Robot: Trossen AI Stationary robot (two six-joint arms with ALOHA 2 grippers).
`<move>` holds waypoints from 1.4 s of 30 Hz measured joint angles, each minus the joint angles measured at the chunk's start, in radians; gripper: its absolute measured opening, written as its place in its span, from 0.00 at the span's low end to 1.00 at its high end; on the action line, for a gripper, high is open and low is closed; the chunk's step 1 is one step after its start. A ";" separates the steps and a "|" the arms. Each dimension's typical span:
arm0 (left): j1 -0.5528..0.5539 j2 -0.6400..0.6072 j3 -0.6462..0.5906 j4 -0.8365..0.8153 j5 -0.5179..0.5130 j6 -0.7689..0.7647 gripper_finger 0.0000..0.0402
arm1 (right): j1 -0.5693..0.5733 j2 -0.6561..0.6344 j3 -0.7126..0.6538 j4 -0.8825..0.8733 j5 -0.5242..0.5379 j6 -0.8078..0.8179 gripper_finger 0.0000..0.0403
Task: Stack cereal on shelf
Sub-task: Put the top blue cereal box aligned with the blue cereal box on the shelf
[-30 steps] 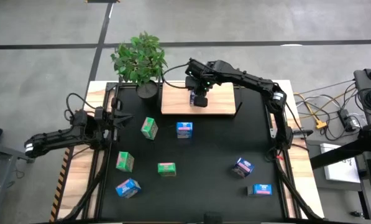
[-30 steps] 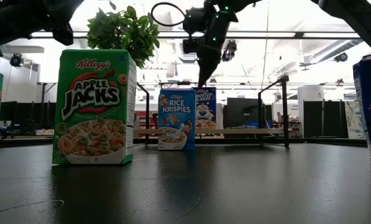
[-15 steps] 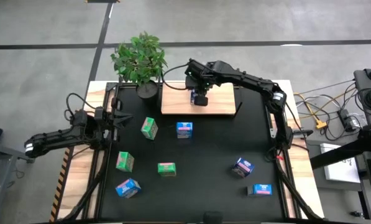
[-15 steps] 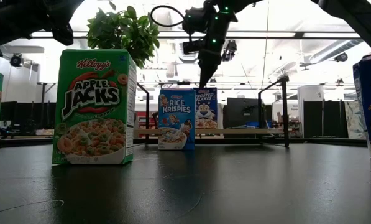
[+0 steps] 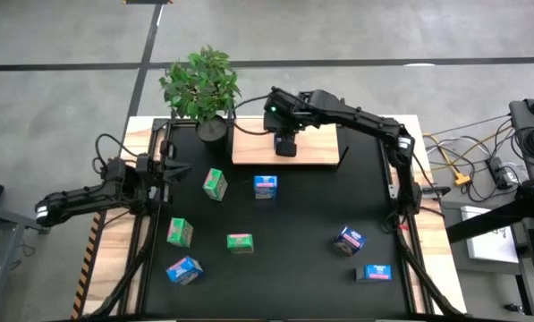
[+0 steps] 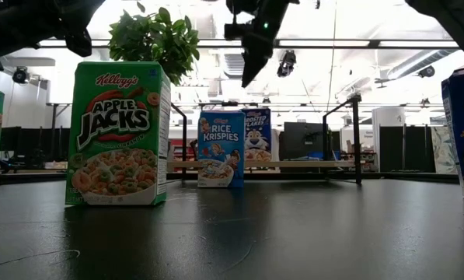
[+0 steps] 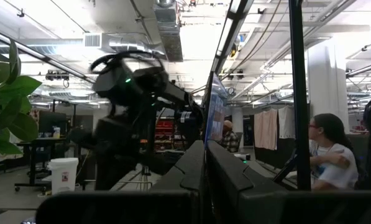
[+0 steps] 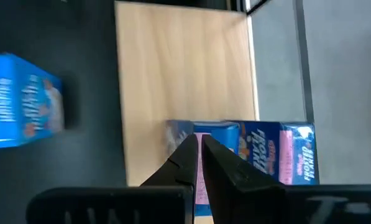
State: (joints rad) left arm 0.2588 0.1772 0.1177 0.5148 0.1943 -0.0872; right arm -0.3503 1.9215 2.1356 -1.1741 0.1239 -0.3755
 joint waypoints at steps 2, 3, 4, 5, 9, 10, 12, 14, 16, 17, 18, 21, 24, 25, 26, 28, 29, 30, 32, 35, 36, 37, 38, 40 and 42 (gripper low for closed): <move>0.000 0.000 0.000 0.000 0.000 0.000 0.00 | 0.019 -0.020 -0.011 -0.009 0.000 0.035 0.03; 0.000 0.000 0.000 -0.002 0.000 0.000 0.00 | 0.028 -0.028 -0.018 -0.019 -0.001 0.051 0.03; 0.000 0.000 0.000 -0.003 0.000 0.000 0.00 | 0.037 -0.036 -0.026 -0.027 0.000 0.071 0.03; 0.000 0.000 0.000 -0.006 0.000 0.000 0.00 | 0.044 -0.044 -0.039 -0.033 0.000 0.086 0.03; 0.000 0.000 0.000 -0.015 0.006 0.000 0.00 | 0.067 -0.089 -0.138 -0.010 0.000 0.134 0.03; 0.000 0.000 0.000 -0.016 0.007 0.000 0.00 | 0.069 -0.105 -0.176 0.017 0.002 0.146 0.03; 0.000 0.000 0.000 -0.018 0.010 0.000 0.00 | 0.076 -0.141 -0.271 0.100 0.005 0.156 0.03; 0.000 0.000 0.000 -0.018 0.019 0.000 0.00 | 0.080 -0.174 -0.379 0.200 0.008 0.157 0.03; 0.000 0.000 0.000 -0.019 0.026 0.000 0.00 | 0.080 -0.203 -0.491 0.318 0.008 0.157 0.03; 0.000 0.000 0.000 -0.019 0.028 0.000 0.00 | 0.080 -0.218 -0.548 0.383 0.010 0.160 0.03; 0.000 0.000 0.000 -0.019 0.028 0.000 0.00 | 0.080 -0.229 -0.601 0.451 0.017 0.165 0.03; 0.000 0.000 0.000 -0.021 0.028 0.000 0.00 | 0.080 -0.251 -0.741 0.633 0.072 0.160 0.03; 0.000 0.000 0.000 -0.024 0.028 0.002 0.00 | 0.082 -0.251 -0.834 0.754 0.127 0.156 0.03; 0.000 0.000 0.000 -0.027 0.027 0.008 0.00 | 0.082 -0.251 -0.857 0.789 0.142 0.156 0.03; 0.000 0.000 0.000 -0.030 0.027 0.016 0.00 | 0.082 -0.247 -0.875 0.828 0.151 0.156 0.03; 0.000 0.000 0.000 -0.036 0.027 0.028 0.00 | 0.082 -0.237 -0.908 0.889 0.178 0.156 0.03; 0.000 0.000 0.000 -0.037 0.027 0.033 0.00 | 0.082 -0.230 -0.921 0.900 0.197 0.156 0.03; 0.000 0.000 0.000 -0.038 0.027 0.035 0.00 | 0.082 -0.221 -0.929 0.914 0.222 0.156 0.03; 0.000 0.000 0.000 -0.040 0.027 0.037 0.00 | 0.082 -0.212 -0.933 0.925 0.256 0.157 0.03; 0.000 0.000 0.000 -0.042 0.027 0.037 0.00 | 0.082 -0.207 -0.933 0.932 0.301 0.172 0.03; 0.000 0.000 0.000 -0.042 0.027 0.037 0.00 | 0.082 -0.206 -0.933 0.931 0.306 0.175 0.03; 0.000 0.000 0.000 -0.042 0.027 0.037 0.00 | 0.082 -0.204 -0.934 0.935 0.307 0.175 0.03; 0.000 0.000 0.000 -0.044 0.027 0.038 0.00 | 0.082 -0.204 -0.936 0.945 0.309 0.175 0.03; 0.000 0.000 0.000 -0.045 0.027 0.043 0.00 | 0.082 -0.204 -0.936 0.959 0.319 0.175 0.03; 0.000 0.000 0.000 -0.045 0.027 0.043 0.00 | 0.081 -0.204 -0.939 0.964 0.323 0.175 0.03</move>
State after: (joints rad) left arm 0.2591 0.1772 0.1177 0.4697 0.2211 -0.0437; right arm -0.2689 1.7172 1.1968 -0.2097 0.4465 -0.2009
